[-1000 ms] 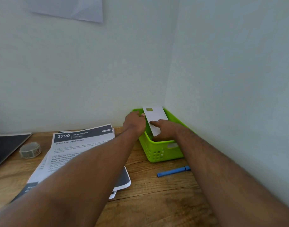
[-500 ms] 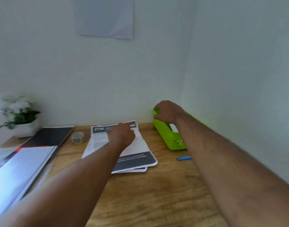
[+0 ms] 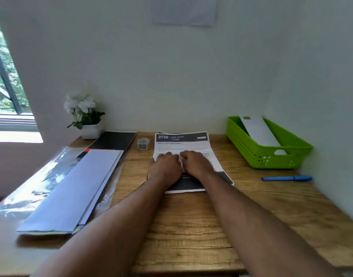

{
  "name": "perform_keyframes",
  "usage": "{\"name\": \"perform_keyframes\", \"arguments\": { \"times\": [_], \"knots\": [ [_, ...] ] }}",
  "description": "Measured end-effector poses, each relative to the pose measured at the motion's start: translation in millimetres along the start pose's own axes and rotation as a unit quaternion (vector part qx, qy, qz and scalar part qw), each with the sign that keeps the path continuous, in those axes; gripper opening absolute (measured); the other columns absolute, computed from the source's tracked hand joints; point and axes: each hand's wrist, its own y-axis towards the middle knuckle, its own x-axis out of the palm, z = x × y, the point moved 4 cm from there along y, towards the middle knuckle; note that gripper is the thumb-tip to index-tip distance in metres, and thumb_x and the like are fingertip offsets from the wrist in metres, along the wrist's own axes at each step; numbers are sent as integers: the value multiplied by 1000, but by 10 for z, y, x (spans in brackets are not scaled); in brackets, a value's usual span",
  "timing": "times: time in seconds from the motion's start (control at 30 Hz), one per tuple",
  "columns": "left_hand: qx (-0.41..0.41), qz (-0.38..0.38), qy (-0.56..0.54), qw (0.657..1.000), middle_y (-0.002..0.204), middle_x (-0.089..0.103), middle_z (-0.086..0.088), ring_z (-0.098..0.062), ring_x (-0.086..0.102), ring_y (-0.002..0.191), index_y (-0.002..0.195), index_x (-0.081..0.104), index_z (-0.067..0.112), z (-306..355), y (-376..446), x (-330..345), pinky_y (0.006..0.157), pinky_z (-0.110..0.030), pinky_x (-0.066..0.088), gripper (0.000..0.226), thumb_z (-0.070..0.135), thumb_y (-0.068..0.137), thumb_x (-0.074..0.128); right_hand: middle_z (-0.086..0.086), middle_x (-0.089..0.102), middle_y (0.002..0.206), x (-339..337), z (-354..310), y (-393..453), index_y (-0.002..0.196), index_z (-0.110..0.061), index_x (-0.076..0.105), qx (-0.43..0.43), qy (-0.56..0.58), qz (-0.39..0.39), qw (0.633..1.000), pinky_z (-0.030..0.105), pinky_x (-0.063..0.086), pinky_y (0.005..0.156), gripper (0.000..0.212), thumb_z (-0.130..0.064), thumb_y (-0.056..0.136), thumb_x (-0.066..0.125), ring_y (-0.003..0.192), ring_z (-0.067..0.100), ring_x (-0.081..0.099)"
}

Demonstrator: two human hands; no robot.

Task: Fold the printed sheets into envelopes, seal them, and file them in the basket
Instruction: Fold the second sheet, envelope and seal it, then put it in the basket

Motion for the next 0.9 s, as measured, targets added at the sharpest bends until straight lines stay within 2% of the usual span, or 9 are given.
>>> {"name": "perform_keyframes", "arguments": {
  "times": [0.07, 0.2, 0.27, 0.37, 0.5, 0.63, 0.73, 0.8, 0.9],
  "knots": [
    [-3, -15, 10, 1000, 143, 45, -4, -27, 37, 135, 138, 47, 23, -26, 25, 30, 112, -57, 22, 45, 32, 96, 33, 7, 57, 134, -81, 216, 43, 130, -19, 55, 17, -62, 4, 998, 39, 39, 102, 38, -28, 99, 35, 122, 28, 51],
    [-6, -45, 26, 999, 148, 39, -7, -29, 33, 137, 141, 43, 21, -2, 59, 21, 113, -57, 21, 49, 34, 94, 34, 7, 56, 132, -99, 545, 121, 129, -18, 53, 57, -145, 21, 988, 44, 27, 107, 43, -34, 100, 26, 122, 29, 50],
    [-21, -59, 24, 998, 139, 47, -8, -31, 42, 128, 131, 53, 19, -5, 188, -58, 107, -55, 32, 46, 33, 90, 39, 8, 56, 130, -24, 536, 171, 125, -15, 55, 32, -164, 33, 985, 45, 25, 109, 44, -33, 99, 25, 121, 30, 49],
    [-26, -59, -14, 998, 124, 62, -11, -31, 57, 109, 111, 66, 14, -79, 408, -174, 94, -43, 48, 37, 29, 85, 46, 9, 52, 135, 8, 524, 183, 128, -11, 54, 22, -174, 42, 984, 46, 20, 115, 45, -31, 99, 26, 131, 29, 40],
    [-69, 11, -72, 995, 122, 63, -12, -31, 58, 110, 113, 65, 15, -271, 536, -146, 94, -39, 48, 34, 26, 84, 53, 10, 53, 133, 14, 556, 214, 126, -11, 53, 17, -150, 34, 988, 43, 28, 110, 42, -30, 100, 26, 125, 28, 45],
    [-118, 2, -77, 990, 126, 58, -16, -35, 50, 119, 117, 57, 13, -373, 685, -75, 97, -39, 43, 35, 25, 85, 49, 9, 52, 134, 35, 548, 250, 127, -11, 52, 5, -122, 23, 992, 41, 30, 109, 42, -30, 100, 27, 124, 27, 46],
    [-149, 24, -127, 980, 129, 56, -11, -33, 45, 125, 122, 52, 20, -420, 719, -80, 102, -40, 38, 38, 21, 84, 56, 9, 53, 132, 28, 530, 263, 126, -10, 53, 1, -123, 18, 992, 42, 33, 107, 41, -30, 100, 29, 122, 26, 47],
    [-151, 76, -158, 973, 126, 56, -10, -33, 49, 120, 125, 46, 25, -456, 691, -102, 100, -42, 40, 47, 16, 80, 60, 9, 54, 129, 21, 520, 268, 124, -10, 54, -6, -123, 19, 992, 42, 35, 105, 40, -30, 100, 30, 119, 26, 48],
    [-118, 119, -235, 957, 122, 58, -10, -34, 57, 111, 139, 26, 30, -491, 665, -111, 96, -49, 46, 76, 4, 78, 61, 10, 57, 123, -19, 502, 250, 120, -9, 57, -11, -113, 22, 993, 40, 37, 101, 38, -30, 100, 32, 114, 27, 51]
  ]
}}
